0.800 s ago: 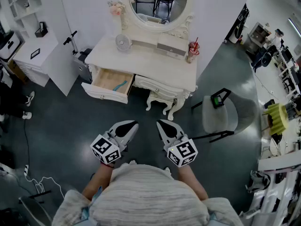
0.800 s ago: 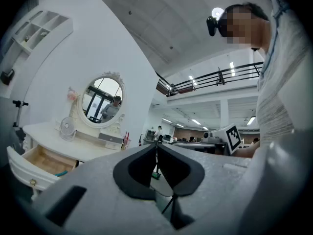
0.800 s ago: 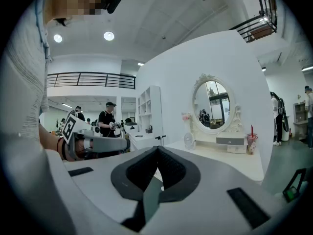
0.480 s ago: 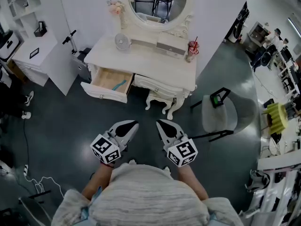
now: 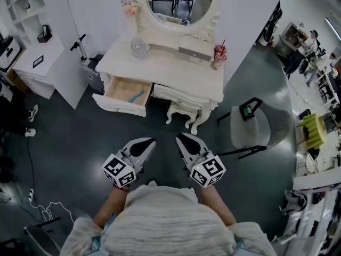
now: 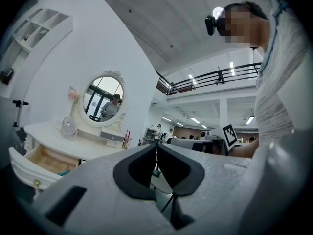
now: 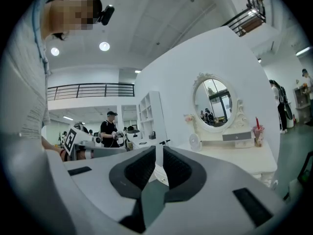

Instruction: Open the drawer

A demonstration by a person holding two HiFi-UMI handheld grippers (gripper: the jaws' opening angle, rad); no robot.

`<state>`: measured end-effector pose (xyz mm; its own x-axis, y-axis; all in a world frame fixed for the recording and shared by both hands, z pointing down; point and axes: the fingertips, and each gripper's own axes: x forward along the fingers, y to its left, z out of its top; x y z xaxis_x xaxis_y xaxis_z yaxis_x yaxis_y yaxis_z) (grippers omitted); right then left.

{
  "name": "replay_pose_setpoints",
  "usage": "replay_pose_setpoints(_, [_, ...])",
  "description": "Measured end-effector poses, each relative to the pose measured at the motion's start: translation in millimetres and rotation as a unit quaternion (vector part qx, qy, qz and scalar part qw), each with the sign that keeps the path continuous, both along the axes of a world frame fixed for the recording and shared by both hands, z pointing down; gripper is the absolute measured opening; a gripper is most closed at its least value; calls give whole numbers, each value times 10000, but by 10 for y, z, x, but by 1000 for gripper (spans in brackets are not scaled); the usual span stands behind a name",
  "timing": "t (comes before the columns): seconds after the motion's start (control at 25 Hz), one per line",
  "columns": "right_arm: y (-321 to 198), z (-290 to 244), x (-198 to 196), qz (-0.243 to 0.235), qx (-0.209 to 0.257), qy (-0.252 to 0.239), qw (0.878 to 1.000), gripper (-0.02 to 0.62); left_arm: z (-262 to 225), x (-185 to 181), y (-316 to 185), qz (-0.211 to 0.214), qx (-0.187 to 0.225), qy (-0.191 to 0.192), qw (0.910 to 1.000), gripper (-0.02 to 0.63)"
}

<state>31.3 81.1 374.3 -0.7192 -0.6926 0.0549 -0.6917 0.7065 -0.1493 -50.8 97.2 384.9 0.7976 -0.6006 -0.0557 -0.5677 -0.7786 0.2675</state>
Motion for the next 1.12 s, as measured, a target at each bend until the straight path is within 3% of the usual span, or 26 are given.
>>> replay_pose_setpoints(0.52, [-52,227,-274,170,-204,243,9994,11,113,-300,-28,-87,-60,42,9999,15])
replay_pose_setpoints(0.84, [-418,299,-355,96,-250,262,9993,11,220,-330,-281,-190,-233,-55,9995,15])
replay_pose_setpoints(1.12, [-893,411,-197,320,-396,239,9984,12,395,-203,-710,-170,-397,-180,9989,15])
